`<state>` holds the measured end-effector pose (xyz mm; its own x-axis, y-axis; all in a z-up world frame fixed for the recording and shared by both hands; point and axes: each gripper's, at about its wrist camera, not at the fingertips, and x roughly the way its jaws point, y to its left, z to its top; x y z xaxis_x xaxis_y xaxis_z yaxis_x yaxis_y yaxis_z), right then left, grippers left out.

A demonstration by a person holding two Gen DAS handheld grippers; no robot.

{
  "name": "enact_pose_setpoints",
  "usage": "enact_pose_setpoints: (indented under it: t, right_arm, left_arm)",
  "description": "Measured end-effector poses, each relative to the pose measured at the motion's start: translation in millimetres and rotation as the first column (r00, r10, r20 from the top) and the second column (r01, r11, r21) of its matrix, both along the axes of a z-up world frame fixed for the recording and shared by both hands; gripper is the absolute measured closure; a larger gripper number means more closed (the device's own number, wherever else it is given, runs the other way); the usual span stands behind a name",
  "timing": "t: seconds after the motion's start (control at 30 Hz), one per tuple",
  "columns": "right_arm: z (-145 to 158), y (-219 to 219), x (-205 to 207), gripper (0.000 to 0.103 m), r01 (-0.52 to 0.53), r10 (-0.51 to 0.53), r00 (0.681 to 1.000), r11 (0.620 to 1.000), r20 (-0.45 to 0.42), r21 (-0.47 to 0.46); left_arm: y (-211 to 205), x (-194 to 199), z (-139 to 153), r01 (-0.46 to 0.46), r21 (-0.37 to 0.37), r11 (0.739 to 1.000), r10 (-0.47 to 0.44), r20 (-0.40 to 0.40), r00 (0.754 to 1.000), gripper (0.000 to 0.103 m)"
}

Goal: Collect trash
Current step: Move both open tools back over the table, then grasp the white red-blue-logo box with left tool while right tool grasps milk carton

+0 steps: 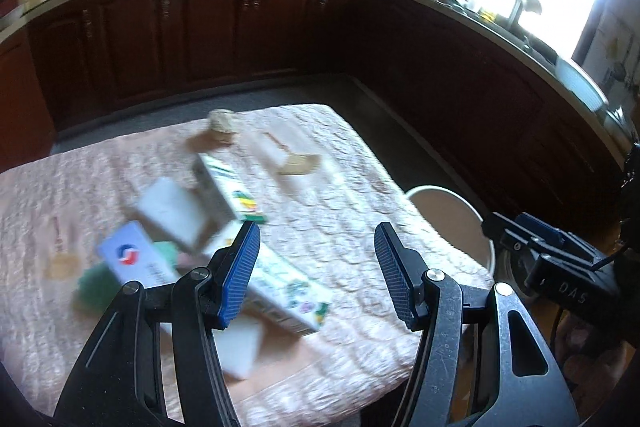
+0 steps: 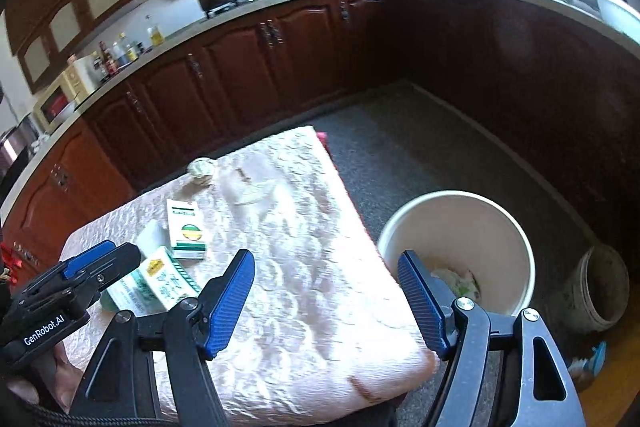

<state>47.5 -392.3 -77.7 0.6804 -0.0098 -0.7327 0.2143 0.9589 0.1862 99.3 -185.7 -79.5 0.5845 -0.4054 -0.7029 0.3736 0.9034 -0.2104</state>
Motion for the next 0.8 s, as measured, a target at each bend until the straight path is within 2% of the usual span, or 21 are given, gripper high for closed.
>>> enact_pose_setpoints:
  t: [0.27,0.4,0.47,0.57,0.8]
  right_arm:
    - [11.9,46.0,18.1,0.031,-0.091,0.091,0.996,0.995,0.023,-0.033]
    - [12.9,64.8,23.3,0.028,-0.136,0.137,0.990,0.990,0.028,-0.031]
    - [11.1,74.0,26.1,0.024,-0.156,0.157,0.987,0.987,0.032,-0.032]
    - [5.7,85.7,30.5,0.024,-0.198,0.199,0.980,0.980,0.023,-0.020]
    - [-16.9,115.1,42.8,0.024,-0.295,0.295,0.955,0.955,-0.042,0.001]
  left_arm:
    - [65.5,-4.3,3.6,-0.099,0.005,0.995,0.098,0.012,0.995,0.044]
    - [99.9,-5.9,0.3,-0.151,-0.001,0.989,0.151,0.003,0.989,0.035]
    - [115.9,-6.2,-3.7,-0.175,-0.001,0.985,0.175,-0.012,0.985,0.034]
    - [134.1,-5.2,-13.4,-0.205,0.008,0.979,0.205,-0.041,0.978,0.034]
    - [147.1,-1.0,-41.9,-0.229,0.008,0.973,0.228,-0.115,0.967,0.034]
